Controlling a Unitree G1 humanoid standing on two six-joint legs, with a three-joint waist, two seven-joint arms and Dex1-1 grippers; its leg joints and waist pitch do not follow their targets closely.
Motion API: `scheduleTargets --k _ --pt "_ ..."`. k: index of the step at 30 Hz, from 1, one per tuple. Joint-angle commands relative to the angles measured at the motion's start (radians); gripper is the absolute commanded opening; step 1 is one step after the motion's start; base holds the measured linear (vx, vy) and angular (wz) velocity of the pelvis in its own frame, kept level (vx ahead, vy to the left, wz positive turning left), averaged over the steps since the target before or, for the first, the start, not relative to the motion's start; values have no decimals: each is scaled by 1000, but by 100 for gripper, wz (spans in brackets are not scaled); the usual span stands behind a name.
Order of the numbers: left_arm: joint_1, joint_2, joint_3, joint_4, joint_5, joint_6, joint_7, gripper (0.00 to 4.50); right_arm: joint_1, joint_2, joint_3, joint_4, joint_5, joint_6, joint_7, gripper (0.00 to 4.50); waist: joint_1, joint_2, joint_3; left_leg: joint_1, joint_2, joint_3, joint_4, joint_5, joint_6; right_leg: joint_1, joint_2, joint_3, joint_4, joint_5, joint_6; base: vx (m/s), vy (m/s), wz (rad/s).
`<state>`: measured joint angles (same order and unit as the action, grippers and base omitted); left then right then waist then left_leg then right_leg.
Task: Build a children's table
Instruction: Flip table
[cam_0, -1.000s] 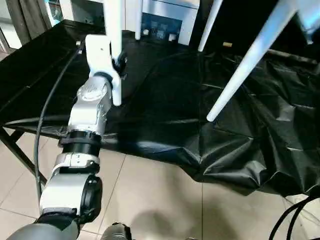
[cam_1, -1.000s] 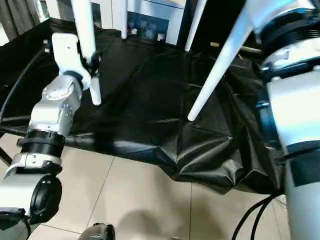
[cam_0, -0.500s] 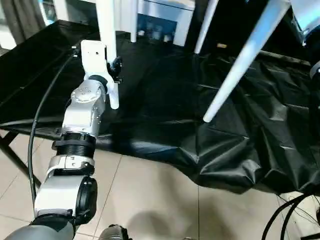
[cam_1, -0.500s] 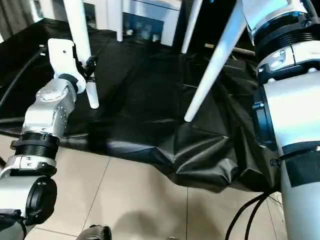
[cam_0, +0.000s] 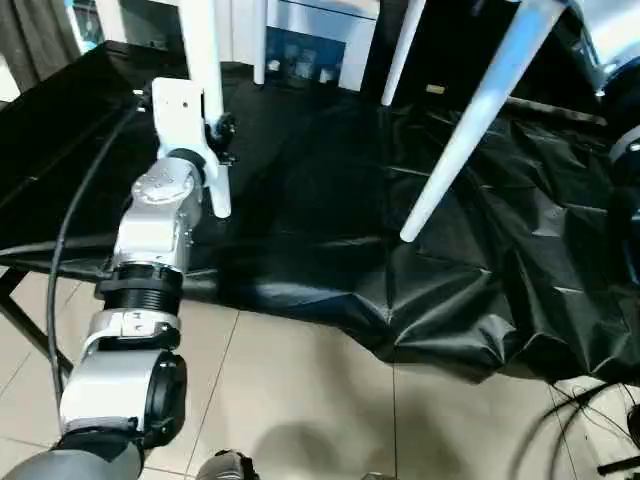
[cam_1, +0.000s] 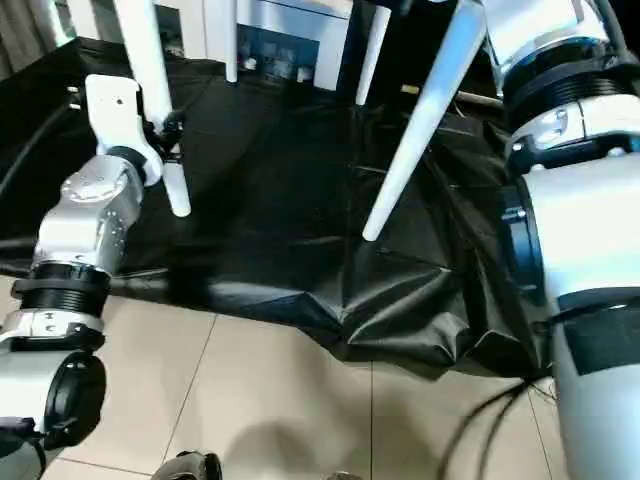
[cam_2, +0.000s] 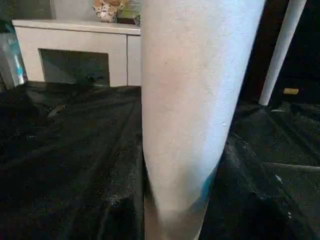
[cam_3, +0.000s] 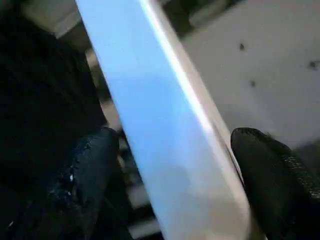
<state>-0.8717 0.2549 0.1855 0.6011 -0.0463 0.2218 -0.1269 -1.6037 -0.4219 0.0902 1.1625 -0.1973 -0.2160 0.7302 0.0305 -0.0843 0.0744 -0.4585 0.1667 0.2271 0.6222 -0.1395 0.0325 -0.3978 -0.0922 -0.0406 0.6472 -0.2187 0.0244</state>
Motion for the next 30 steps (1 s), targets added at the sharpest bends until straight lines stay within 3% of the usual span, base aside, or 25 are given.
scheduleTargets --k 1,2,3,6,7,11,12,13,14,15,16,18,19,20,22,23,24,25,26,27,28,30 --pt "-9 3 -42 -74 -2 -28 -48 175 16 29 -61 -30 105 11 76 390 -7 28 -88 74 73 -50 -75 -345 -64 11 -52 32 -57 14 -239 0 0 0" --pt "-6 8 -43 -78 -3 -27 -58 175 13 32 -80 -42 130 10 85 390 -7 28 -88 72 73 -49 -75 -335 -55 13 -53 32 -57 20 -243 0 0 0" --pt "1 15 -46 -87 0 -21 -64 175 12 36 -102 -59 158 16 91 390 0 42 -90 79 75 -48 -72 -310 -48 12 -53 31 -54 48 -256 0 0 0" --pt "29 31 -52 -111 -8 7 -108 175 35 51 -156 -130 241 -10 123 390 5 40 -95 81 75 -44 -68 -214 -35 14 -45 24 -40 161 -275 0 0 0" --pt "39 36 -52 -117 -6 10 -108 226 47 56 -174 -158 272 4 138 401 9 40 -94 77 74 -42 -68 -191 -25 18 -46 23 -38 190 -275 0 0 0" --pt "67 50 -55 -144 -8 37 -119 249 97 67 -215 -259 358 49 189 401 13 36 -96 78 73 -41 -67 -182 -18 21 -48 22 -39 179 -276 0 0 0" --pt "101 67 -59 -184 -5 66 -125 259 207 80 -230 -443 453 163 234 401 13 35 -93 77 72 -40 -69 -202 -22 23 -47 24 -42 152 -275 0 0 0" --pt "119 73 -57 -207 -5 74 -125 268 279 87 -228 -552 497 226 249 401 17 36 -85 77 77 -42 -79 -228 -27 25 -51 25 -48 123 -253 0 0 0" --pt "129 75 -55 -219 -9 79 -128 275 315 90 -225 -603 516 255 253 401 15 34 -86 76 77 -45 -81 -223 -29 30 -50 26 -47 124 -241 0 0 0" --pt "140 77 -52 -235 -14 87 -131 279 357 93 -221 -664 538 289 256 401 18 40 -86 85 79 -46 -87 -247 -53 27 -49 24 -51 97 -225 0 0 0" --pt "152 77 -47 -252 -21 94 -136 279 399 95 -215 -723 559 320 255 401 17 38 -91 90 76 -45 -86 -276 -82 24 -50 24 -52 56 -229 0 0 0" --pt "187 88 -47 -283 -25 101 -154 292 542 100 -185 -870 599 385 235 401 26 41 -87 91 75 -44 -91 -316 -115 21 -53 26 -63 -16 -218 0 0 0" --pt "212 98 -50 -301 -23 105 -167 313 642 102 -164 -967 620 423 215 401 33 55 -83 94 76 -49 -97 -363 -141 16 -56 27 -69 -72 -196 0 0 0" --pt "236 108 -52 -316 -17 91 -174 313 729 113 -150 -1043 640 459 180 401 32 59 -80 95 76 -51 -101 -389 -158 11 -55 28 -73 -99 -182 0 0 0" --pt "279 121 -50 -344 -8 57 -177 313 847 138 -144 -1146 668 524 113 401 29 64 -71 108 72 -65 -108 -584 -222 -3 -57 30 -94 -312 -144 0 0 0" --pt "311 123 -41 -363 -12 40 -176 313 910 156 -145 -1193 670 559 70 401 29 60 -74 112 74 -67 -109 -608 -231 -4 -61 30 -98 -338 -139 0 0 0" --pt "337 120 -31 -382 -25 36 -180 313 954 169 -145 -1217 656 577 37 401 26 61 -77 106 74 -73 -110 -608 -236 -2 -61 30 -96 -330 -140 0 0 0" --pt "399 108 -10 -437 -59 35 -192 313 1035 201 -159 -1250 613 610 -37 401 30 83 -76 98 72 -78 -113 -587 -240 1 -63 31 -90 -314 -142 0 0 0" --pt "433 94 6 -472 -83 43 -194 313 1074 219 -169 -1252 575 608 -77 401 26 76 -72 97 73 -73 -119 -603 -239 -4 -59 30 -98 -325 -138 0 0 0" --pt "493 70 31 -535 -123 58 -197 313 1141 247 -187 -1261 513 609 -144 401 23 76 -77 96 71 -77 -115 -617 -245 0 -62 29 -94 -342 -139 0 0 0" --pt "556 36 48 -606 -146 53 -181 313 1212 279 -212 -1262 468 605 -207 401 22 79 -74 92 70 -75 -118 -613 -237 -4 -63 31 -100 -342 -142 0 0 0" --pt "591 16 54 -647 -155 48 -169 313 1260 287 -217 -1280 462 615 -251 401 24 81 -74 99 66 -73 -111 -633 -226 -12 -62 34 -110 -378 -135 0 0 0"
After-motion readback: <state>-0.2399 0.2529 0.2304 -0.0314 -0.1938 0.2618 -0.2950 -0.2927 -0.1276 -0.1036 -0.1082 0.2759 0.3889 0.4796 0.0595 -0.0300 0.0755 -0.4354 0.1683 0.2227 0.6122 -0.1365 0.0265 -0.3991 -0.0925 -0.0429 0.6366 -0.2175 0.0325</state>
